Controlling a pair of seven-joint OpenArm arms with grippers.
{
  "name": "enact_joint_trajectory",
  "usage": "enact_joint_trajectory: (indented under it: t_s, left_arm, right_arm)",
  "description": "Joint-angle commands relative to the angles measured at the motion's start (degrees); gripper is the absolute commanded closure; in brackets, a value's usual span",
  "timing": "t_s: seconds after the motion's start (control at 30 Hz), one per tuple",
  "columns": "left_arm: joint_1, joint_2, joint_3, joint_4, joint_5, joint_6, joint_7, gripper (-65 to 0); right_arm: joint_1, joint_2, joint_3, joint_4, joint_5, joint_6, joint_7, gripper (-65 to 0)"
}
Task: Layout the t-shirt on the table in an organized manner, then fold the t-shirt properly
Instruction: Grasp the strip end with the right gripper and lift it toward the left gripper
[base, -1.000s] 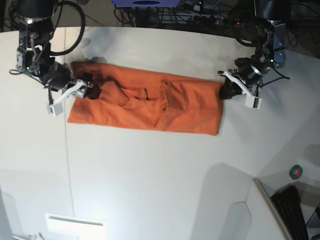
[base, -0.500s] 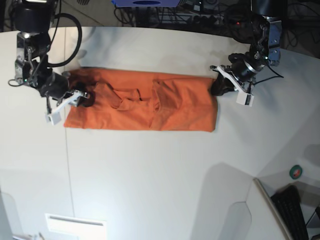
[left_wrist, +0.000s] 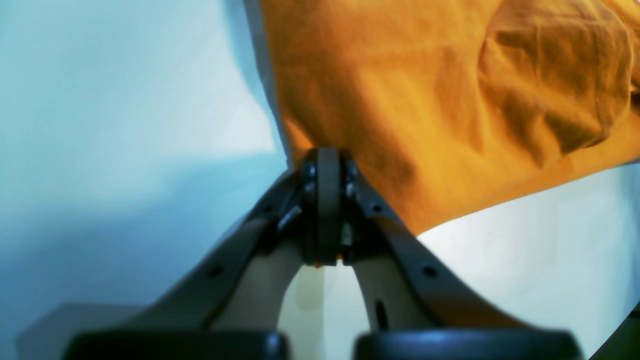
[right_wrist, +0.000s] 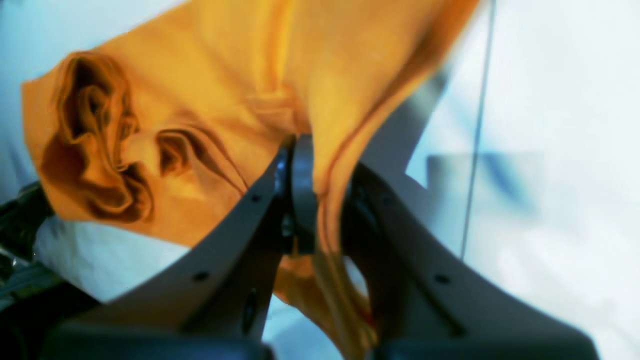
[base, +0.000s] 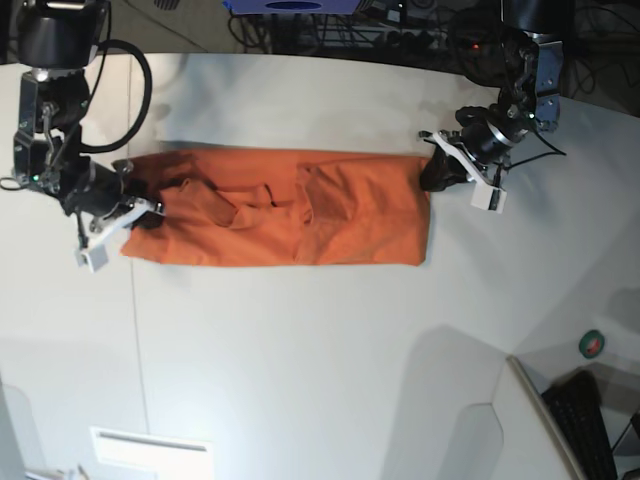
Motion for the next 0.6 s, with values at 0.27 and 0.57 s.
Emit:
enact_joint_trajectory:
  t_s: [0.27,0.57]
  left_arm:
    - [0.5,-0.8,-0.3,5.5,0.0,-0.3,0.3,0.0]
    - [0.5,-2.6,-2.0,5.5,-0.3,-0.3,0.3,0.0]
  right_arm:
    - [-0.2,0.7,-8.6,14.1,0.9,-5.9,-2.8,0.0]
    - [-0.6,0.6,-23.7,23.3,0.9,-18.8,-2.8,0.0]
